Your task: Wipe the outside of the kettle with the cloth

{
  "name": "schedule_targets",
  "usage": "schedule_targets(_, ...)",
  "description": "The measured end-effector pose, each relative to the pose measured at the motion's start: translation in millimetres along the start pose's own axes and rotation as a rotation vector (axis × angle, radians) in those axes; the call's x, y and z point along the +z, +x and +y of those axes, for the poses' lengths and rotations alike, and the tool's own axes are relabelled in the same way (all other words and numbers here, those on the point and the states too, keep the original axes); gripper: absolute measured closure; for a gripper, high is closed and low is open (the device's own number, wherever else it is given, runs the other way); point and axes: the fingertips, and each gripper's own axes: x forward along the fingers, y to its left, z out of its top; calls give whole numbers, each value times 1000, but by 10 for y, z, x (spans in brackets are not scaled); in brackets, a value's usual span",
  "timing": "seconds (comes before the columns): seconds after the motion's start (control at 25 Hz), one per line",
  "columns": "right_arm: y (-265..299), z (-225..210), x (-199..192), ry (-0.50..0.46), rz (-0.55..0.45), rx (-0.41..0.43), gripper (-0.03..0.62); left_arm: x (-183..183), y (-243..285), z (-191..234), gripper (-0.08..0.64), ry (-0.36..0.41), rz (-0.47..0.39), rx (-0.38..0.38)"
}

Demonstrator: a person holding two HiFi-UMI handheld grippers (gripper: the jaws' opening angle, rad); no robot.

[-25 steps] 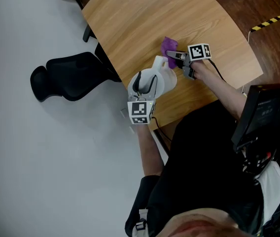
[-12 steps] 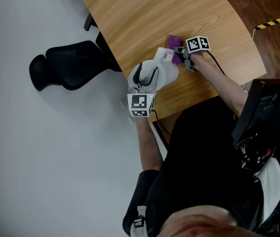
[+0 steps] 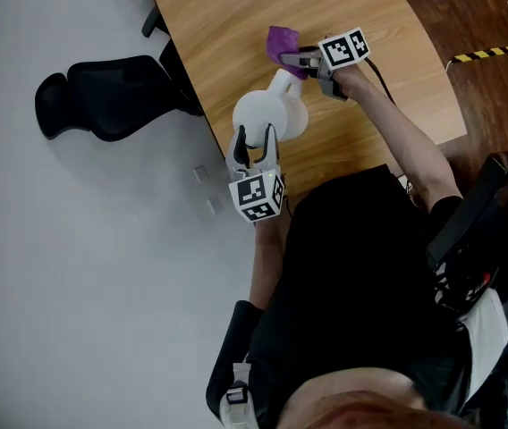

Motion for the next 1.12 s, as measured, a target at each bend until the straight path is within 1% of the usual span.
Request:
schedule_targets(0.04,63,72,-76,-26,57,26,537,-91,31,-12,319,-21,6,1)
schedule_targets(0.08,106,96,-114,-31,97,48,539,-127,102,16,317,-43,-1,-2)
schedule_targets(0.12,126,108,-78,-19,113,74,541,-104,200,72,303,-57,-13,-10)
schedule_targets(0.16,124,145,24,-1,109,103,541,-43,298,138,295,-59,-25,-30)
schedule_targets(0.2,110,228,145,12,89,136,543,21,361,203,287,-50,-31,-66)
schedule_targets(0.24,100,365,203,13,56,190,543,55,364,265,288,-34,-30,-118)
schedule_targets(0.28,83,502,116,17,22,248,545,46,312,315,284,-12,-28,-183)
schedule_targets(0.32,29,550,-119,43,1,256,545,11,241,353,278,13,-32,-252)
schedule_targets(0.4,-176,509,-583,114,-8,179,543,10,229,413,261,65,-74,-380)
schedule_targets(0.44,-264,533,-709,137,-10,158,543,71,311,449,289,83,-100,-425)
schedule_targets(0.48,-303,599,-832,150,-15,160,543,137,411,486,296,93,-114,-459)
schedule_targets(0.52,-295,666,-988,164,-22,170,541,181,504,518,309,100,-111,-487)
schedule_targets(0.56,-265,689,-1161,191,-33,173,541,210,593,540,340,106,-94,-508)
schedule_targets(0.6,-238,685,-1293,211,-53,177,540,236,678,550,341,112,-73,-514)
schedule_targets(0.64,-230,669,-1371,224,-80,183,540,265,753,553,328,117,-55,-501)
schedule_targets(0.72,-293,558,-1463,299,-125,156,540,342,810,551,328,140,-24,-432)
schedule_targets(0.76,-347,552,-1430,300,-143,150,539,387,772,546,328,157,-12,-385)
schedule_targets(0.84,-456,724,-1221,210,-170,190,540,452,601,489,357,176,-6,-301)
schedule_targets(0.88,-507,843,-1137,192,-176,218,540,449,517,426,366,177,-10,-275)
schedule_targets(0.92,-547,970,-1078,195,-178,247,540,415,464,350,382,180,-10,-258)
schedule_targets(1.0,-569,1210,-1006,223,-173,305,540,294,475,216,387,201,11,-241)
schedule_targets(1.04,-549,1299,-991,237,-168,324,540,223,517,178,387,213,31,-236)
schedule_targets(1.12,-473,1377,-1007,252,-152,341,540,117,598,166,409,235,59,-224)
